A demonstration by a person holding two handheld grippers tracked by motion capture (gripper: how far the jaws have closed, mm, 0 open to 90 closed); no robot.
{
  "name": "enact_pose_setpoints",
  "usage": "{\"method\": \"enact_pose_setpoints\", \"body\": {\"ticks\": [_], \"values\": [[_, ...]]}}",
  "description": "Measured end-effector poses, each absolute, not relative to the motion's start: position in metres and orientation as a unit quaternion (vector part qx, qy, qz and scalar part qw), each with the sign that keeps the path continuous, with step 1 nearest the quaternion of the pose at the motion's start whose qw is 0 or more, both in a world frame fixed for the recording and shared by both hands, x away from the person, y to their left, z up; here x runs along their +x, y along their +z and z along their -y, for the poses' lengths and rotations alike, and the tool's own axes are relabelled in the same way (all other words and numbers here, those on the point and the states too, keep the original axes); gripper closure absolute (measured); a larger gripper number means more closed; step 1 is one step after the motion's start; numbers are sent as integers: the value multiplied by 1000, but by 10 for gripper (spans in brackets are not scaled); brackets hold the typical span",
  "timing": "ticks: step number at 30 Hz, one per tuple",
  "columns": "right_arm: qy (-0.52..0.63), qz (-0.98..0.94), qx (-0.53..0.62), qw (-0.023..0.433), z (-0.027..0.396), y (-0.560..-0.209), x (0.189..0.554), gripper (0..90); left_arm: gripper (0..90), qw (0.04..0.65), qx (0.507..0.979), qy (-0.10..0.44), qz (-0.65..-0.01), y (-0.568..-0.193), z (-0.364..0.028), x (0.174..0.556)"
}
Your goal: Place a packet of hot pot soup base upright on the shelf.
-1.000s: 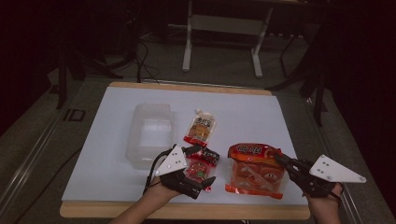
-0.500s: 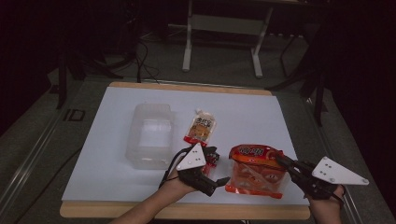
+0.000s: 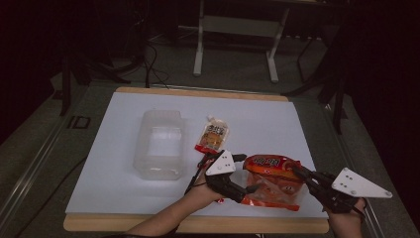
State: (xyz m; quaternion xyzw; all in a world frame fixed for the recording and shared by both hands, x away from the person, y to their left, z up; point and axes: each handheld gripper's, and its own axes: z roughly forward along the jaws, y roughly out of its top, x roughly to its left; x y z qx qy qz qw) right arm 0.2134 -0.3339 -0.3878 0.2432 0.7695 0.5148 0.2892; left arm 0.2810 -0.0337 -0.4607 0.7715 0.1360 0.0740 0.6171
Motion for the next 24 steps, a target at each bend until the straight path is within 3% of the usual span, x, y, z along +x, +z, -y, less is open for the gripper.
{"method": "enact_pose_setpoints", "body": {"ticks": [3, 7, 16, 24], "values": [[515, -770, 240, 289, 334, -387, 212, 875, 89, 605, 785, 56, -123, -471, 43, 284], [513, -772, 237, 291, 333, -387, 211, 875, 220, 618, 777, 20, -117, -477, 47, 290], [514, -773, 233, 290, 330, -386, 211, 875, 470, 622, 778, -2, -91, -477, 54, 295], [512, -773, 233, 292, 329, -385, 209, 875, 588, 625, 775, -2, -90, -482, 57, 297]]}}
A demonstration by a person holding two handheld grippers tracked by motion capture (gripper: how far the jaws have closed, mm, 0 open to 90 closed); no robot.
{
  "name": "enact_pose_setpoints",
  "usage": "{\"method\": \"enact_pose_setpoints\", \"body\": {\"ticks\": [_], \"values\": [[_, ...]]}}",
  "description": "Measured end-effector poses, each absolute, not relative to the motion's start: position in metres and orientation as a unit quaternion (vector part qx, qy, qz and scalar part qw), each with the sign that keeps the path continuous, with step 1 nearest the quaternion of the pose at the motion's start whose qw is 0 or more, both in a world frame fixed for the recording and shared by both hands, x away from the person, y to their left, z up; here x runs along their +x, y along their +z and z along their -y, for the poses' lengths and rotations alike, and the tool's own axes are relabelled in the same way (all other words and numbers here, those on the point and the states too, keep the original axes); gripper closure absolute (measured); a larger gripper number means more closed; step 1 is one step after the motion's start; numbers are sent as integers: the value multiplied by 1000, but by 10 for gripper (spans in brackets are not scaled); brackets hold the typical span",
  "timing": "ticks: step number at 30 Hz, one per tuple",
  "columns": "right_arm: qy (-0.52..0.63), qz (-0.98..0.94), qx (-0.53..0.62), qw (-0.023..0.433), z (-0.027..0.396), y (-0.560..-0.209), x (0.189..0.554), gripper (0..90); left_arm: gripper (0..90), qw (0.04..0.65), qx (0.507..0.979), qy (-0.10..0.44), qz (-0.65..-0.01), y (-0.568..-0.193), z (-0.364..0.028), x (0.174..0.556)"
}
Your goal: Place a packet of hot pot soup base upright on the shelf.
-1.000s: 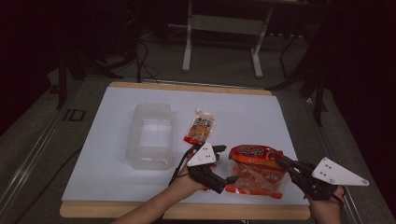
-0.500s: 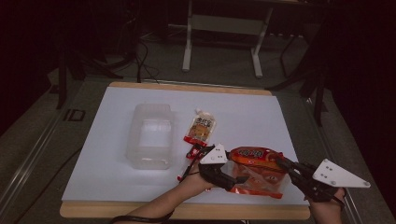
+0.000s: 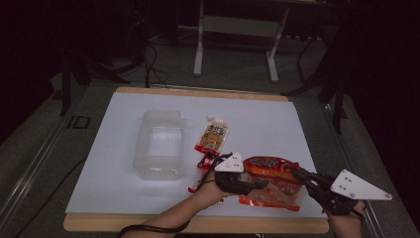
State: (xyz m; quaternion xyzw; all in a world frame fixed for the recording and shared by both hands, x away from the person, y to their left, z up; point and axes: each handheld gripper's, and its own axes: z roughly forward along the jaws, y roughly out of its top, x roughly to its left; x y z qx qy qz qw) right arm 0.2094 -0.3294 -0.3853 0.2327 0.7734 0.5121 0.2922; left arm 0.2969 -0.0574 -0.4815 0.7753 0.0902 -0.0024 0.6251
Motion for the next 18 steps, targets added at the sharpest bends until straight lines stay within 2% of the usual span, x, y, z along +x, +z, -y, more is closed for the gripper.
{"method": "enact_pose_setpoints", "body": {"ticks": [8, 18], "values": [[522, -766, 247, 282, 335, -389, 213, 873, 705, 625, 778, 20, -57, -482, 60, 296], [529, -758, 247, 292, 336, -378, 213, 867, 716, 615, 786, 17, -53, -462, 60, 296]]}}
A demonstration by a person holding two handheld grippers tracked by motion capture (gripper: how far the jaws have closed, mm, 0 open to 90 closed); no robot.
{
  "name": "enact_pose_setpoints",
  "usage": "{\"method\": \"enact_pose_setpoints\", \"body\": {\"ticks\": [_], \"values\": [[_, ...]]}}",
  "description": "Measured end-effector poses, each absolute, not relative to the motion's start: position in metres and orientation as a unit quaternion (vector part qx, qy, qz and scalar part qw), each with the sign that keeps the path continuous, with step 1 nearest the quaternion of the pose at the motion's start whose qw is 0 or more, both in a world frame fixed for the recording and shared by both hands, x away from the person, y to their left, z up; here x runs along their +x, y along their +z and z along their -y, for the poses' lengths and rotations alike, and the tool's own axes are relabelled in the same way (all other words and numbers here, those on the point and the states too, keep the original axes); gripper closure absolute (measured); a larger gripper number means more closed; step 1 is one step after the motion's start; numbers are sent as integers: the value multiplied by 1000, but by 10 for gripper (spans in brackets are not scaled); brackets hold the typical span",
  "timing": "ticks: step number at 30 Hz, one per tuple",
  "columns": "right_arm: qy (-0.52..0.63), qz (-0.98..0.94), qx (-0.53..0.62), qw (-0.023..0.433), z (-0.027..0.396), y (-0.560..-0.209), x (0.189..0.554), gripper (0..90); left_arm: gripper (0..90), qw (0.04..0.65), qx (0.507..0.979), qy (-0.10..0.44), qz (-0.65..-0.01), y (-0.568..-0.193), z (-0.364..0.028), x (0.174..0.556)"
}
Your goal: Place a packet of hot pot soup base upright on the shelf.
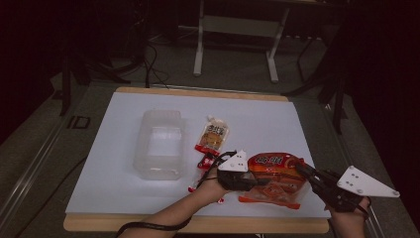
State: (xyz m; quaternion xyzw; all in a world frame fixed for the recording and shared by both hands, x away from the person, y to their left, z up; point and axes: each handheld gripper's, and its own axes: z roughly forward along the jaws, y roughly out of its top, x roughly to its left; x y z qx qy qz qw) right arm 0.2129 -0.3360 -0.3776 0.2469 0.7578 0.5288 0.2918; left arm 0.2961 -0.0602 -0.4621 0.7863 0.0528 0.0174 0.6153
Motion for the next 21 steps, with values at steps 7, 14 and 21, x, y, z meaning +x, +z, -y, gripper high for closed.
{"method": "enact_pose_setpoints", "body": {"ticks": [7, 14, 21], "values": [[541, -748, 245, 294, 334, -371, 214, 856, 717, 616, 786, 25, -55, -448, 55, 294], [555, -739, 241, 295, 330, -358, 216, 782, 718, 620, 781, 51, -55, -431, 44, 293], [580, -714, 236, 313, 323, -348, 209, 534, 718, 625, 773, 81, -76, -411, 24, 299]]}}
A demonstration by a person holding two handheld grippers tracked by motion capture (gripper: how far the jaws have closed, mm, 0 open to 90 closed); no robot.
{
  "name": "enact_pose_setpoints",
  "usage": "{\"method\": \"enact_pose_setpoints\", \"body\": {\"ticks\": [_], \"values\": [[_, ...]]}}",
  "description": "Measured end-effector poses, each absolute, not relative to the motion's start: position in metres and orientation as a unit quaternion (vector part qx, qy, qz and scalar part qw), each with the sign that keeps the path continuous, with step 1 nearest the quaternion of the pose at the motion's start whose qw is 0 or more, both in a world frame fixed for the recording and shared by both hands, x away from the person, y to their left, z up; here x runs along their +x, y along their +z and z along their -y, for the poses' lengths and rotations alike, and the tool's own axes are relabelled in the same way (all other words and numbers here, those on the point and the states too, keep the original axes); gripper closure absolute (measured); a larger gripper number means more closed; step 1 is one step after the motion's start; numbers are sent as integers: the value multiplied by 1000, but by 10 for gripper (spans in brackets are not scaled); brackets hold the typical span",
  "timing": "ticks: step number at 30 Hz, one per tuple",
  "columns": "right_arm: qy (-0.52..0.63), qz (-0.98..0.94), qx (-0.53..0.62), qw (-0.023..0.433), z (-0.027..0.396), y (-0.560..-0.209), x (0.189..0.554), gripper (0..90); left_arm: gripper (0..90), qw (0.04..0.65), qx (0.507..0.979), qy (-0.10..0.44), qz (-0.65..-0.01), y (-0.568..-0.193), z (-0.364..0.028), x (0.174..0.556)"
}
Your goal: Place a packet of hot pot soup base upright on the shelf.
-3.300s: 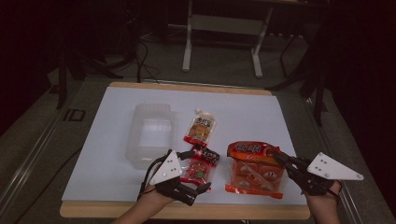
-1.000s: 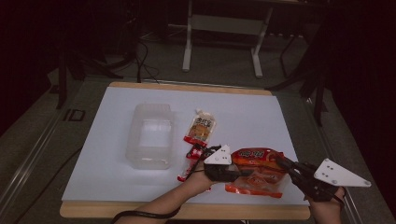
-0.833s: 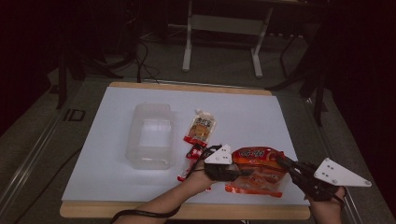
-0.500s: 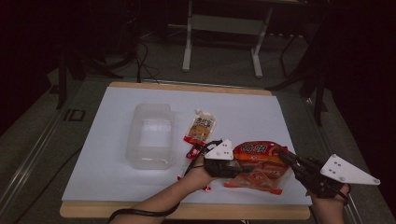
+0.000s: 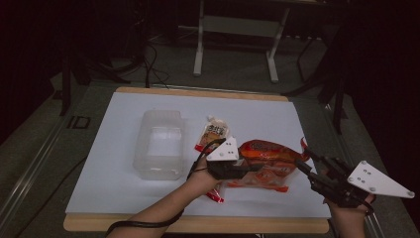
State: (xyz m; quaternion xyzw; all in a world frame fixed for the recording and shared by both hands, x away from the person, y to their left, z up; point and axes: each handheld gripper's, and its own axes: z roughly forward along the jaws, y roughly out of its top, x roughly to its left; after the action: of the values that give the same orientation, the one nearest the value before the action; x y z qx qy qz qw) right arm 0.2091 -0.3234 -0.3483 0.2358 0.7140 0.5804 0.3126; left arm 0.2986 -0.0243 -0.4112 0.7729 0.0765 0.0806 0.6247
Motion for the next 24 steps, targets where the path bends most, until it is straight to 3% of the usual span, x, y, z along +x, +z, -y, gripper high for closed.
{"method": "enact_pose_setpoints", "body": {"ticks": [11, 16, 24], "values": [[585, -703, 260, 308, 311, -352, 214, 197, 717, 637, 747, 148, -122, -375, -22, 309], [585, -709, 263, 293, 310, -356, 218, 134, 717, 637, 736, 180, -144, -360, -46, 314], [589, -708, 261, 289, 307, -361, 220, 122, 718, 637, 715, 224, -181, -343, -88, 319]]}}
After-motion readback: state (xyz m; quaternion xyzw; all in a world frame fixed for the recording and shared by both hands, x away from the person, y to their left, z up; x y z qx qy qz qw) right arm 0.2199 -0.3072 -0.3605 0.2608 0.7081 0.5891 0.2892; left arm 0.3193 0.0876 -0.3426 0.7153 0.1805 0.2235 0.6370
